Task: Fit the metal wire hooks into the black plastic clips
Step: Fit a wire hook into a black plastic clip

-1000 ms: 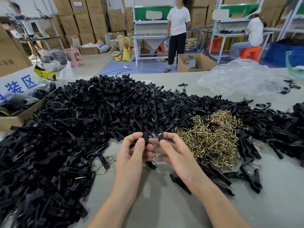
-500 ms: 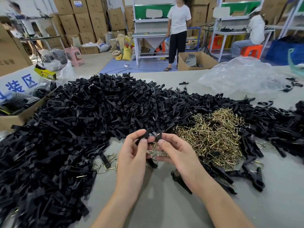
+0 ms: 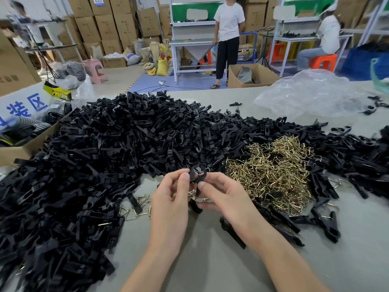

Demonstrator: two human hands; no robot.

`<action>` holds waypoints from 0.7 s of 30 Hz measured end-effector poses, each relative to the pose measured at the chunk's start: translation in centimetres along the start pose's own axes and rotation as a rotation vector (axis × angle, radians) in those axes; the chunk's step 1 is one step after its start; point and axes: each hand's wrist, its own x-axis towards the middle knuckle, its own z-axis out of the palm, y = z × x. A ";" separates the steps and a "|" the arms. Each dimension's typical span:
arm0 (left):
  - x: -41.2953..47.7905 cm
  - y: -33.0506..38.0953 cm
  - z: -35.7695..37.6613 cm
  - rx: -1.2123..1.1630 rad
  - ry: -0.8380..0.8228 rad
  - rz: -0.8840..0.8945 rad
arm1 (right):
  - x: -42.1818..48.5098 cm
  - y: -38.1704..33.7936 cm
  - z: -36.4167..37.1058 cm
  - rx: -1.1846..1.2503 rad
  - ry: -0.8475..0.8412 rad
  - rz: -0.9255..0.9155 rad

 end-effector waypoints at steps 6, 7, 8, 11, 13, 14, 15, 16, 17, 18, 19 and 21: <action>-0.3 -0.1 0.0 0.106 -0.032 0.035 | -0.1 -0.2 -0.1 -0.014 0.012 -0.002; -0.3 -0.1 0.1 0.107 -0.034 0.036 | -0.1 -0.2 -0.1 -0.015 0.013 -0.001; -0.3 -0.1 0.0 0.110 -0.034 0.037 | -0.1 -0.3 -0.1 -0.015 0.014 0.000; -0.2 -0.2 0.0 0.120 -0.022 0.042 | -0.1 -0.3 -0.1 -0.026 0.007 -0.007; -0.2 -0.2 0.0 0.115 -0.010 0.046 | -0.2 -0.3 -0.1 -0.035 -0.003 -0.013; -0.2 -0.1 0.0 0.111 -0.009 0.044 | -0.2 -0.3 -0.2 -0.036 -0.004 -0.015; -0.3 0.0 0.0 0.111 -0.014 0.040 | -0.2 -0.3 -0.2 -0.035 -0.004 -0.017; -0.3 0.0 0.1 0.115 -0.022 0.038 | -0.2 -0.3 -0.3 -0.034 -0.002 -0.019; -0.3 0.1 0.1 0.120 -0.029 0.038 | -0.1 -0.3 -0.3 -0.032 -0.001 -0.021; -0.4 0.1 0.1 0.122 -0.032 0.036 | -0.1 -0.3 -0.3 -0.031 -0.001 -0.023; -0.3 0.1 0.0 0.123 -0.031 0.034 | -0.1 -0.3 -0.4 -0.034 -0.002 -0.024; -0.3 0.1 -0.1 0.136 -0.029 0.037 | 0.0 -0.2 -0.4 -0.047 -0.005 -0.021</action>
